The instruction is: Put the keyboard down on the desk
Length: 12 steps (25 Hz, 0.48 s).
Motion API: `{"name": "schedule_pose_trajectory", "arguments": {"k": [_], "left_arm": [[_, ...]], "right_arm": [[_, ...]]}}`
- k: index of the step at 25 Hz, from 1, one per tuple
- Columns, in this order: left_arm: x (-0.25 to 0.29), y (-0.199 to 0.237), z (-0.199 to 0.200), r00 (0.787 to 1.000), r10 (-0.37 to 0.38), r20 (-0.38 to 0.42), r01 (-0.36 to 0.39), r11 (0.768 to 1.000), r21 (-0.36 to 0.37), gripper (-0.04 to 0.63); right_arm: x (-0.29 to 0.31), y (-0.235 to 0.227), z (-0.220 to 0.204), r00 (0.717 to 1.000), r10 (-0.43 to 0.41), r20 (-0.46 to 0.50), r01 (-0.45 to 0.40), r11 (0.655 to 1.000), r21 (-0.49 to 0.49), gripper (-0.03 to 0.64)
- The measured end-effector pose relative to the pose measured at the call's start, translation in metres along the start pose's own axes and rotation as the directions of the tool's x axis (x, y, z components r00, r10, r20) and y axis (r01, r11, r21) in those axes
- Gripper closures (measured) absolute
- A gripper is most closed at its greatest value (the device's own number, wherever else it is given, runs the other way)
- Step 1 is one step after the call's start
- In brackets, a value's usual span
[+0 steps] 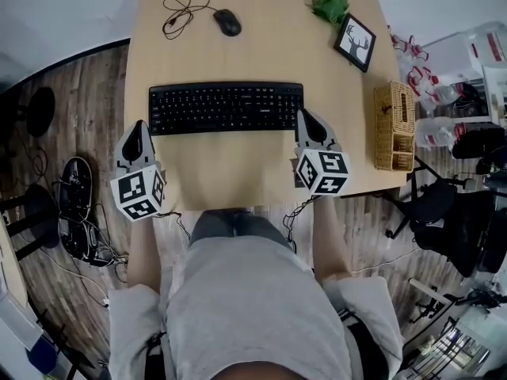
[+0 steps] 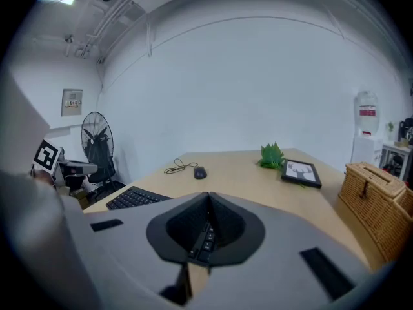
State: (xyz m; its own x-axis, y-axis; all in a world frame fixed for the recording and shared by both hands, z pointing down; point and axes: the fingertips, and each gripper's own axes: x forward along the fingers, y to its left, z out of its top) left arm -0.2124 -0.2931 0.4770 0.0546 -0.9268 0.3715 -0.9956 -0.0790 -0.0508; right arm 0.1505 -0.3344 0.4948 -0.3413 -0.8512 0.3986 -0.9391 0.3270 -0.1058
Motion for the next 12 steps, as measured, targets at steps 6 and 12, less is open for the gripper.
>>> {"name": "schedule_pose_trajectory", "arguments": {"k": [6, 12], "left_arm": [[-0.035, -0.011, 0.024, 0.997, 0.02, 0.075, -0.021, 1.0, 0.013, 0.586], [-0.072, -0.026, 0.05, 0.987, 0.008, 0.159, -0.007, 1.0, -0.009, 0.586]], "right_arm": [[-0.029, 0.011, 0.023, 0.996, 0.052, 0.076, -0.052, 0.999, -0.011, 0.603], [-0.063, 0.021, 0.042, 0.985, 0.088, 0.145, -0.085, 0.996, -0.028, 0.603]]}}
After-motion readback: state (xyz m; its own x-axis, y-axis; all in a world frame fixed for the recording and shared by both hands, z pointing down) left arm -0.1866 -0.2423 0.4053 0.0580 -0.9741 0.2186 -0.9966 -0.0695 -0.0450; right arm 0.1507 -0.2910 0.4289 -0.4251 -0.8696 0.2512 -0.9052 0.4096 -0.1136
